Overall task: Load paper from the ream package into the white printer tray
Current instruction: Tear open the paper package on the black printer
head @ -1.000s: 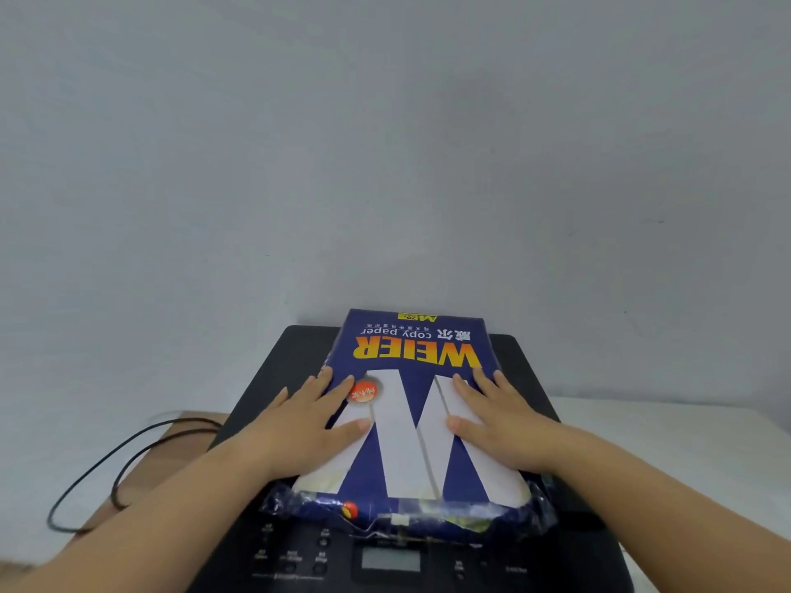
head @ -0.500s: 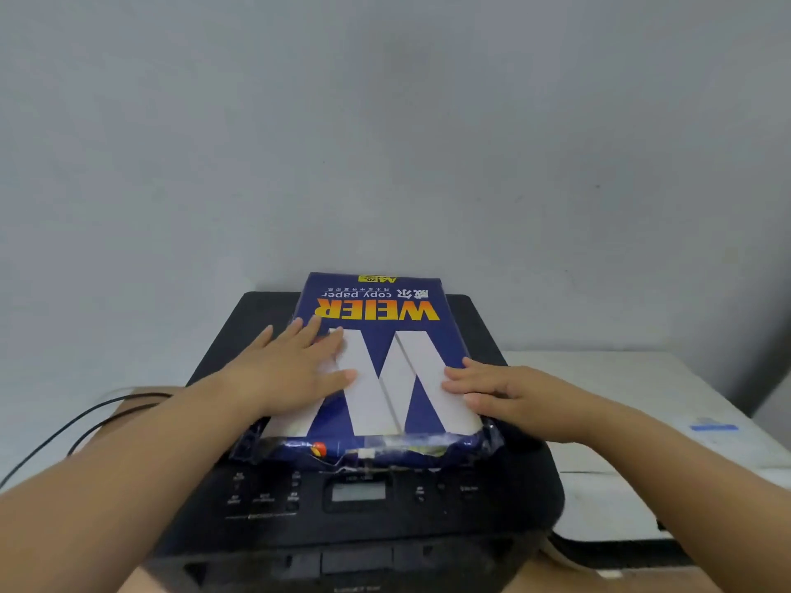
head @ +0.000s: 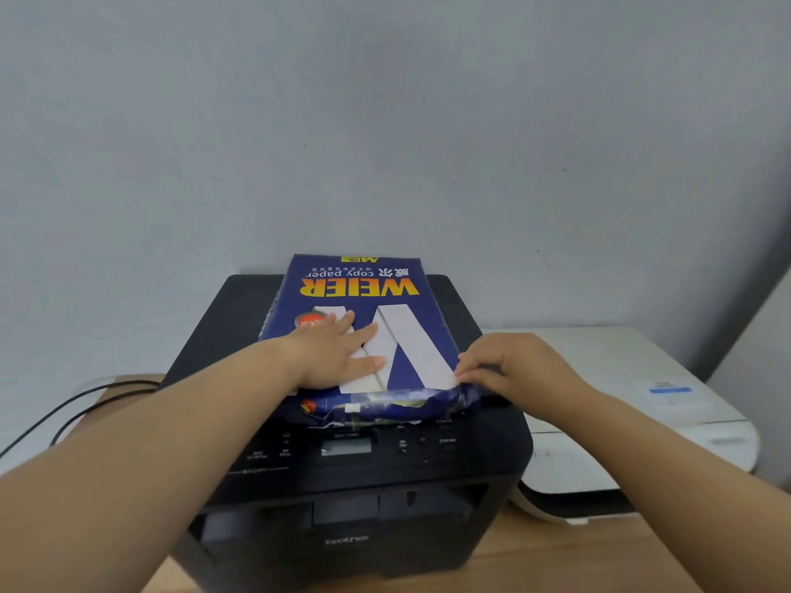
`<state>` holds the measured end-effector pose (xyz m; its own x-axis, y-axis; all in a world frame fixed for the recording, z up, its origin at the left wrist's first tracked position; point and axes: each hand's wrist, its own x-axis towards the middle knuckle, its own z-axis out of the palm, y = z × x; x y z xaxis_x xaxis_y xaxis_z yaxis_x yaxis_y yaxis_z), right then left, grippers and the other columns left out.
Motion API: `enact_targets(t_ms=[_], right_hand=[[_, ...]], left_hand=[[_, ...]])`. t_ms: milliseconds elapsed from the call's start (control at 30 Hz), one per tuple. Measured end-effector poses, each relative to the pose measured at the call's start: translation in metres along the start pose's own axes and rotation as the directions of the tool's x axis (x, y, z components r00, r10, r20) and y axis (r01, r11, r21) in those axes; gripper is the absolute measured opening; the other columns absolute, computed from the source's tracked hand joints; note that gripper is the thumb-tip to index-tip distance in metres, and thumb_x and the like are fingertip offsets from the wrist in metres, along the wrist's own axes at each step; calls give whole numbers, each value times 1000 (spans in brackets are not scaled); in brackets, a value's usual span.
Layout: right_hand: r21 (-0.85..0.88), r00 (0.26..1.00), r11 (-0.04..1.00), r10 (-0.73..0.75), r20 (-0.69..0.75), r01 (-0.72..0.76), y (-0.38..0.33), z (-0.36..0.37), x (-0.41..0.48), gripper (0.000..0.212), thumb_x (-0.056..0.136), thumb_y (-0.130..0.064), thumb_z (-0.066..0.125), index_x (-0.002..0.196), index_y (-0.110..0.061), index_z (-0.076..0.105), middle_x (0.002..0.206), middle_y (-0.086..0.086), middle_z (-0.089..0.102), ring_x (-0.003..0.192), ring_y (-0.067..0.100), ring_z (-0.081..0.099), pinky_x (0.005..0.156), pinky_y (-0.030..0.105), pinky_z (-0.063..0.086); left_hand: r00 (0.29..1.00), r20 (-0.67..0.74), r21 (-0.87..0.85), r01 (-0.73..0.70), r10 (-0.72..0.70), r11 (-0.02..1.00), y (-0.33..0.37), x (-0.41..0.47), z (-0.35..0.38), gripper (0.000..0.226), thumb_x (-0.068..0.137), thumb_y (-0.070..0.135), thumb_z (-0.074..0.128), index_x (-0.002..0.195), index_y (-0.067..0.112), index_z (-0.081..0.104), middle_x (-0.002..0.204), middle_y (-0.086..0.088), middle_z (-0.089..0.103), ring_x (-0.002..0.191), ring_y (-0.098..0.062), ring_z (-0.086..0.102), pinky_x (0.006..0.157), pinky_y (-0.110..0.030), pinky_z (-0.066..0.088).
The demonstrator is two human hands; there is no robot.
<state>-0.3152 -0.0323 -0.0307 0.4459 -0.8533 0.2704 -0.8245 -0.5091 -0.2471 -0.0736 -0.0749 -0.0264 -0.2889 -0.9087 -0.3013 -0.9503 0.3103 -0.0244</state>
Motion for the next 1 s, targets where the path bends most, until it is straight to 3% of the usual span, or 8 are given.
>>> enact_targets(t_ms=[167,433,600,667,767,833,900,1000], right_hand=[[-222,920,957,-249,-302,186,-1,13,-41,43,96,-29,41,76,-17,78,78,-1,76,69,17,72,65,20,52],[-403,857,852,-452,-248,333,-5,37,-77,39,96,-18,43,81,-10,78,80,4,75,78,22,73,61,29,59],[-155,945,977,-183,-272,145,-25,4,-59,40,92,-46,41,75,-26,71,67,-13,69,60,6,60,51,22,49],[-42,966,999,12,-257,-24,-43,-9,-38,33,90,-43,43,83,-26,71,78,-14,68,72,6,56,59,20,46],[-1,996,996,89,9,-89,-69,-7,-1,29,95,-34,44,107,-23,68,109,-6,66,100,12,58,84,26,46],[-9,984,997,81,161,-81,-83,4,19,31,94,-29,43,83,-14,68,98,7,66,91,24,60,75,35,48],[-44,971,994,107,215,-100,-90,13,30,42,94,-26,44,55,-11,46,76,13,55,66,26,50,56,31,38],[-84,970,986,155,186,-141,-96,21,30,35,94,-27,44,66,-11,58,68,4,51,63,20,47,57,28,40]], left_hand=[[1000,-10,4,15,-15,1000,-5,8,5,64,94,54,14,150,30,-5,160,-9,-12,147,-32,-9,118,-54,6],[990,-143,-172,-27,2,985,-3,5,14,67,92,54,31,150,28,11,161,-5,3,148,-28,0,119,-45,4],[993,-122,-217,-19,-8,976,0,0,12,66,94,53,30,151,27,10,161,-5,0,148,-28,-2,119,-46,3],[999,-50,-216,-18,7,976,1,-5,1,64,97,49,26,151,24,4,161,-6,-4,148,-28,-4,119,-46,2],[998,18,-214,-52,57,976,-3,-15,-13,57,101,37,20,151,19,0,160,-4,-8,147,-25,-7,118,-39,-2],[997,23,-197,-66,72,978,-14,-16,-13,56,101,37,21,151,21,1,160,-2,-9,147,-22,-9,118,-37,-3],[997,22,-92,-74,76,993,-23,-17,-7,57,100,42,21,151,26,-1,160,-1,-10,147,-19,-12,118,-37,-5],[997,-11,-65,-74,73,995,-30,-15,2,58,99,45,22,150,30,-1,161,1,-10,147,-18,-13,119,-39,-3]])
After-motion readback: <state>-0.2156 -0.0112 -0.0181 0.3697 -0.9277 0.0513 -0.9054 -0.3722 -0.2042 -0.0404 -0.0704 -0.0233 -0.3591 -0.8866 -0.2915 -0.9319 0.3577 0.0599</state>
